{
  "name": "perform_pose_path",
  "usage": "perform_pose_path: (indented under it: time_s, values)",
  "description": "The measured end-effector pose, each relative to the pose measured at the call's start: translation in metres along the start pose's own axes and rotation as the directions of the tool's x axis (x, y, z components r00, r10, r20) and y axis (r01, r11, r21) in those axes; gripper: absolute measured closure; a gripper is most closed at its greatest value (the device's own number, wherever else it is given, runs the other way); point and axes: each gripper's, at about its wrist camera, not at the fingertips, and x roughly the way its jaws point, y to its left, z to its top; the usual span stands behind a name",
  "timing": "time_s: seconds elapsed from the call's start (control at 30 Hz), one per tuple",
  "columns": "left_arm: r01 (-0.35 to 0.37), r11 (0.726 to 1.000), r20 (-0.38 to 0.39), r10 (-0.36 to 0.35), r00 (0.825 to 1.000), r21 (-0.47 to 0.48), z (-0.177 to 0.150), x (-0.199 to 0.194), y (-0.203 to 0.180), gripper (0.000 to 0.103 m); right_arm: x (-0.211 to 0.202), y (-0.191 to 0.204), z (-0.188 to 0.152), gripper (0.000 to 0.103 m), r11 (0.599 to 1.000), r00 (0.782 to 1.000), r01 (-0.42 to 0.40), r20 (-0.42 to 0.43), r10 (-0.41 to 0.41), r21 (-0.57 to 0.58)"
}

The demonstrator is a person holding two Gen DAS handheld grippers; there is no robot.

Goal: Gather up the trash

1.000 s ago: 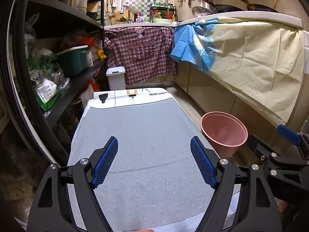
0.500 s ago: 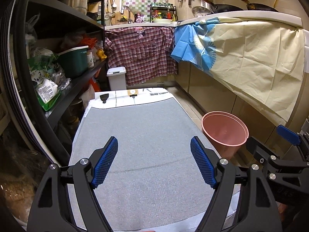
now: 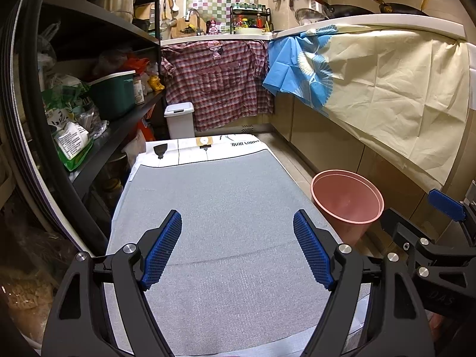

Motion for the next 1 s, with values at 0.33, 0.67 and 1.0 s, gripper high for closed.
perform_pose_path:
  time_s: [0.33, 0.67, 1.0]
  values:
    - [0.0, 1.0, -0.002, 0.0, 1.0, -0.002, -0.0003, 0.0005, 0.0011, 0.028, 0.0002, 0.0008, 0.0001, 0.005, 1.0, 1.0, -0.002, -0.001, 0.002, 0.001]
    - [-0.005, 1.0, -0.002, 0.005, 1.0, 0.001, -0.0014, 0.0012, 0.0018, 0.028, -0.0004, 0.0015, 0.0004, 0.005, 1.0, 1.0, -0.002, -0.001, 0.002, 0.0]
    - [-0.01, 1.0, 0.021, 0.01, 1.0, 0.001, -0.0032, -0.0005, 0.0054, 0.028, -0.0005, 0.0025, 0.0001, 0.005, 1.0, 1.0, -0.001, 0.0, 0.001, 0.001]
